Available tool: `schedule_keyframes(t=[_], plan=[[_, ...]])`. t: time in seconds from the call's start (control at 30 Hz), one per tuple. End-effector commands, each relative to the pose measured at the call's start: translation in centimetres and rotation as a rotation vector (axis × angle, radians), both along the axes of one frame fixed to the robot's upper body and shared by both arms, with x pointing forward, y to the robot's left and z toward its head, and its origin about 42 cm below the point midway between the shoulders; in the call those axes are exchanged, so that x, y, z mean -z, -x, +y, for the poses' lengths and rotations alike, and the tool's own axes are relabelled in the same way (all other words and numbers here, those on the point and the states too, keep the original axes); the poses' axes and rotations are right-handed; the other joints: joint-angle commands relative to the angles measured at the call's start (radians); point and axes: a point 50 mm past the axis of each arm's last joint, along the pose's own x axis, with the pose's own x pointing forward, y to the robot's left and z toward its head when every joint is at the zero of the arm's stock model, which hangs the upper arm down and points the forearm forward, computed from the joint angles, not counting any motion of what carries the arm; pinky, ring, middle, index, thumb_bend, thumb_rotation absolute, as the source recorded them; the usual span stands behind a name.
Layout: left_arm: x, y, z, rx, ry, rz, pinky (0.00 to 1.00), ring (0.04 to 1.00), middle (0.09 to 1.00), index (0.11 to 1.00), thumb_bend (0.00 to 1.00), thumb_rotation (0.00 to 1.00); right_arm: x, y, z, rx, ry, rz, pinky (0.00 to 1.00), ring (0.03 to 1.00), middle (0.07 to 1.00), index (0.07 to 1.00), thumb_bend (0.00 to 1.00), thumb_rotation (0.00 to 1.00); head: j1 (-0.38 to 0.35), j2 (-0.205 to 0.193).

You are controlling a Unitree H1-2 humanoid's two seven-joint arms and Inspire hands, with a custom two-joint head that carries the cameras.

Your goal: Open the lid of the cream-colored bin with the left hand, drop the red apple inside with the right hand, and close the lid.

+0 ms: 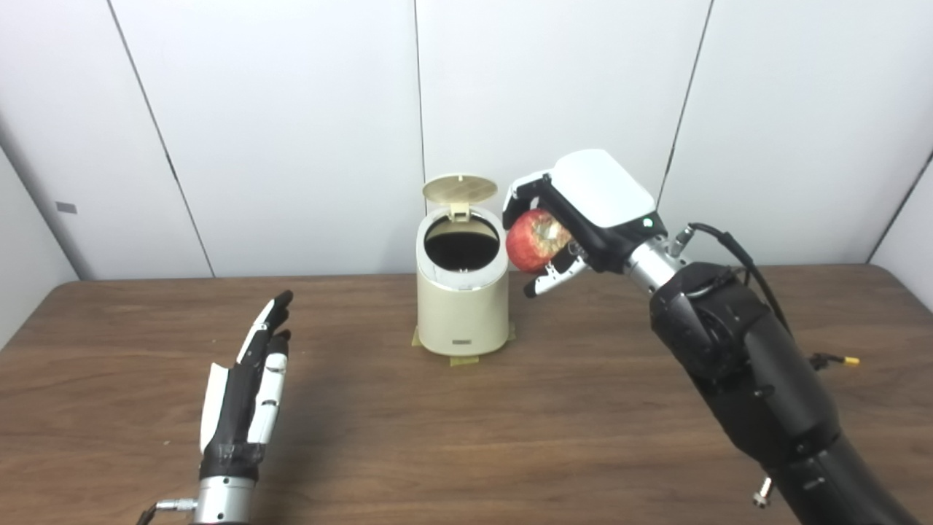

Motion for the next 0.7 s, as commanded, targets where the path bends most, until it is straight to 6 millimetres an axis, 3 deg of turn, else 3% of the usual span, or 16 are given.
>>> schedule_keyframes(t=[0.0,0.3,0.67], plan=[[1.6,1.3,-1.1,0.007,0.027,0.046,0.88,0.932,0.944,0.923,0.21,1.0,-3.0,-0.4,1.1,-0.031,-0.01,-0.106,0.37,0.426,0.541,0.46,0.51,0.0,0.004,0.001],[1.7,1.2,-1.1,0.001,0.001,0.047,0.87,0.921,0.933,0.915,0.22,1.0,-2.7,-1.4,3.6,-0.12,-0.086,-0.156,0.31,0.409,0.559,0.471,0.51,0.0,0.001,-0.002],[1.7,1.3,-1.4,0.004,0.011,0.06,0.88,0.923,0.933,0.914,0.22,1.0,-0.5,-4.3,4.5,-0.066,-0.096,-0.171,0.3,0.408,0.562,0.471,0.51,0.0,0.007,-0.001]])
